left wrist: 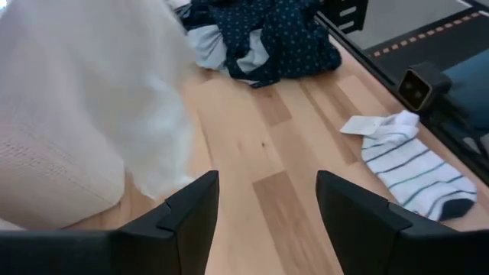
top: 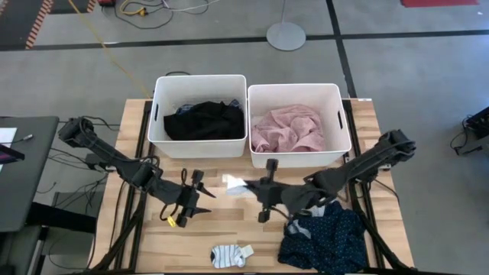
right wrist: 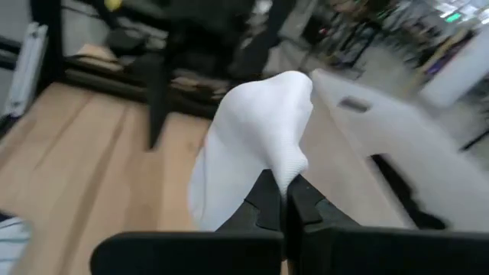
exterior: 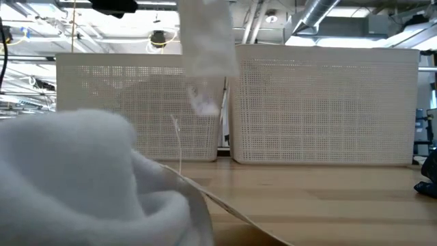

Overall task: Sort clothes
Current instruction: Put the white sock into the right white laundry organizer

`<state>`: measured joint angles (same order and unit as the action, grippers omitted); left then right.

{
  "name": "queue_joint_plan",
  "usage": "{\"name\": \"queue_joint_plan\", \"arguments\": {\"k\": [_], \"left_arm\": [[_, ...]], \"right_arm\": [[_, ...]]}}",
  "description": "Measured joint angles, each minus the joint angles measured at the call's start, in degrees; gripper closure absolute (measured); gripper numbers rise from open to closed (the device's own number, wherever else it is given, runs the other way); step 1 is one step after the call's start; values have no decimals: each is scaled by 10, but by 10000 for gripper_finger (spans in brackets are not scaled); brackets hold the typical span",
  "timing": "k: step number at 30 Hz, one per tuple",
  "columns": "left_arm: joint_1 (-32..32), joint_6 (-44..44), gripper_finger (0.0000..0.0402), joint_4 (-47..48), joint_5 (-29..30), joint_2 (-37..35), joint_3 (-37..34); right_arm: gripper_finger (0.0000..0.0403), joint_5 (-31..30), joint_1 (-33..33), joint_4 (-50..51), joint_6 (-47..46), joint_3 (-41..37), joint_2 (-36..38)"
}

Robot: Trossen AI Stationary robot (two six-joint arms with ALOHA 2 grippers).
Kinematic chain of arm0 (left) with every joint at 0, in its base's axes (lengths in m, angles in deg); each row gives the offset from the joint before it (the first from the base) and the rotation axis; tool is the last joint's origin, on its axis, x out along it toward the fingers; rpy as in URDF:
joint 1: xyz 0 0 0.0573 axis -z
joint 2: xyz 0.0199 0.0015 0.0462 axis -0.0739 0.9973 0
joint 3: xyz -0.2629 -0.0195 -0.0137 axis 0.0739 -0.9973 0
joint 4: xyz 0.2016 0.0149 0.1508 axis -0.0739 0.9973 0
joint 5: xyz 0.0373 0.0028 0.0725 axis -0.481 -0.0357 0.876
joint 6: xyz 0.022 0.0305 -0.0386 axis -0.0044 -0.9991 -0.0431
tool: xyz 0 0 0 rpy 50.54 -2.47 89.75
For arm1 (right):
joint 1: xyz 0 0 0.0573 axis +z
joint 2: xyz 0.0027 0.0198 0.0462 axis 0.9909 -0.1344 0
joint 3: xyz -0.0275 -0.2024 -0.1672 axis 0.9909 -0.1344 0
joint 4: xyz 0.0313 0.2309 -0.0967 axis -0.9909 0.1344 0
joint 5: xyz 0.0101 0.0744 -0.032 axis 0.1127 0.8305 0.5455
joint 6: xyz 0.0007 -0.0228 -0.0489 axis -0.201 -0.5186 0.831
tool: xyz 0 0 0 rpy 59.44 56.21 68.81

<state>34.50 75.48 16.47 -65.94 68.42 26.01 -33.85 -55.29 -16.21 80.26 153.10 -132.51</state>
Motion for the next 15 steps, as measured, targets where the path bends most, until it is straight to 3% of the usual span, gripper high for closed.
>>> {"name": "queue_joint_plan", "arguments": {"k": [15], "left_arm": [[49, 14, 187, -14, -48, 2, -8]], "right_arm": [[400, -137, -3, -9, 131, 0, 114]]}}
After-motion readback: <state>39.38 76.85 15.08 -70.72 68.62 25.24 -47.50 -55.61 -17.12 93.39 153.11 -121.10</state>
